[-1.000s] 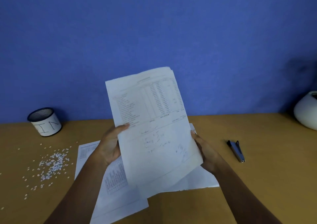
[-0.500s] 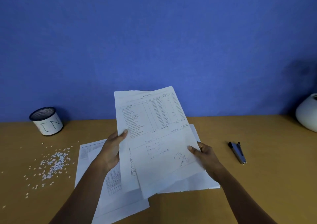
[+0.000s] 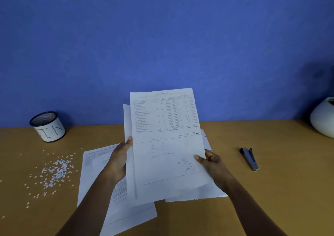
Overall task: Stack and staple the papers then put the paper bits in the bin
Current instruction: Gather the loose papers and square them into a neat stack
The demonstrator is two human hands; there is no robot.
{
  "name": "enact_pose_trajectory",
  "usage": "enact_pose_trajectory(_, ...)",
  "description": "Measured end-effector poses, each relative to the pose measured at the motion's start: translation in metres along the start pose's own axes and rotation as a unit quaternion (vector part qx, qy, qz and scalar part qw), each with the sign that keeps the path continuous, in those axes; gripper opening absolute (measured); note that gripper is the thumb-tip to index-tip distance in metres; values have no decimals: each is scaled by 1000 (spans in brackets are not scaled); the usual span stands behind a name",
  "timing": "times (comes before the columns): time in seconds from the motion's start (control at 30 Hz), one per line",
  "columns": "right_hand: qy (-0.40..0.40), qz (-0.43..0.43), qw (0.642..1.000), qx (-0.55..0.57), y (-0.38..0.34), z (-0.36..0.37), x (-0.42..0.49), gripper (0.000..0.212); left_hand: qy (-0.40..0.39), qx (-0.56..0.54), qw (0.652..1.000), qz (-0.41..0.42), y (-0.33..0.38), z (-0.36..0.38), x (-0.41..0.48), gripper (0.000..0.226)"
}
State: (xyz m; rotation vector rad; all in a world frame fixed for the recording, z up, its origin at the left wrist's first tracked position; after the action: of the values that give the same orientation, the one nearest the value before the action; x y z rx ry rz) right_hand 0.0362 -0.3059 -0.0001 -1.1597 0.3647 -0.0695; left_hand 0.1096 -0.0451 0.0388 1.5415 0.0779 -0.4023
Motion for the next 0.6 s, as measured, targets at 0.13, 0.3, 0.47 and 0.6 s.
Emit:
enact_pose_trajectory(0.13, -3, -5, 1000, -1, -1, 0, 0, 22, 41, 8, 999, -10, -1, -9, 0, 32)
enact_pose_trajectory(0.3, -2, -6, 1000, 4, 0, -1, -1, 21, 41, 1, 999, -18, -3, -13, 3, 40)
enact_pose_trajectory(0.47, 5, -11, 1000, -2, -1, -2, 0, 21, 28, -2, 999, 29, 8, -7, 1, 36)
enact_pose_trajectory(0.6, 23, -11, 999, 32, -3, -18, 1, 20, 38, -14, 999, 25, 6, -16, 1, 37)
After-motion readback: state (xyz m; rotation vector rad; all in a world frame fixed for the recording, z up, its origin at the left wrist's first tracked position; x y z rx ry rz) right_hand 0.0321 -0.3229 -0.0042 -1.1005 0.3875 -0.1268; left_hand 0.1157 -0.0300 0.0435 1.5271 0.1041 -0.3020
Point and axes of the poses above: each hand's wrist, its own x-axis towards the middle knuckle, its own z-axis out of the palm, y = z × x, the point moved 10 cm from there along x, towards the middle knuckle, and after that the axes turned 15 degrees about x, right-handed, at the moved point
